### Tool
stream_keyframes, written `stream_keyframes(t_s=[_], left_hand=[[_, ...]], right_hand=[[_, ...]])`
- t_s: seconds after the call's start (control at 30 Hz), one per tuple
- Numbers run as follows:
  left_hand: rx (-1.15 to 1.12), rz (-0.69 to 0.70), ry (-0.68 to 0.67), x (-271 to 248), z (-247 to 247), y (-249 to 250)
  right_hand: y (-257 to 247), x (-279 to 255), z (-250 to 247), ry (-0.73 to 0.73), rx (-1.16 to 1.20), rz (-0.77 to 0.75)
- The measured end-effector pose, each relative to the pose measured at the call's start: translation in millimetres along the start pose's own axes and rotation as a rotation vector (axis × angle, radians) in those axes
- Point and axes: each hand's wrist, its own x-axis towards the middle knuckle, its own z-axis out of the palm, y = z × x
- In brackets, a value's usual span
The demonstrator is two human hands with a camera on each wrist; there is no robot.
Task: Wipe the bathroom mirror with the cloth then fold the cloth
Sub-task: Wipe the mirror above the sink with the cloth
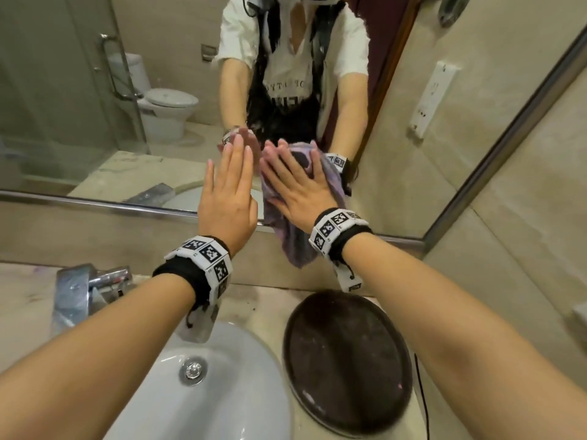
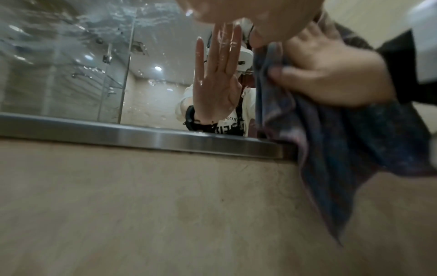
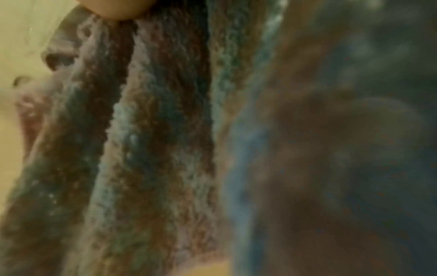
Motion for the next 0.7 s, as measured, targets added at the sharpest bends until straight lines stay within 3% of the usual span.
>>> stream_keyframes(t_s=[0.13, 0.3, 0.37, 0.43, 0.5, 0.53, 0.7], left_hand=[[0.005, -0.003, -0.040, -14, 6, 3], [-0.055, 0.054, -0.030, -14, 11, 21], [-0.082, 0.083, -0.019, -9, 13, 34], [-0.104, 0.105, -0.023, -6, 19, 47], [-0.120, 0.125, -0.025, -6, 26, 61], [-0.127, 0.139, -0.024, -6, 30, 69], [-0.156, 0.154, -0.016, -13, 42, 89]], right_hand=[[-5, -36, 31, -0.059, 0.000, -0.166], [32, -95, 56, 0.016, -0.023, -0.131], [59, -116, 56, 0.023, -0.042, 0.052], [82, -130, 45, -0.012, 0.006, 0.364], [91, -137, 35, -0.143, 0.141, 0.697], [88, -139, 32, -0.185, 0.215, 0.843], [34, -131, 37, -0.120, 0.524, 1.393]])
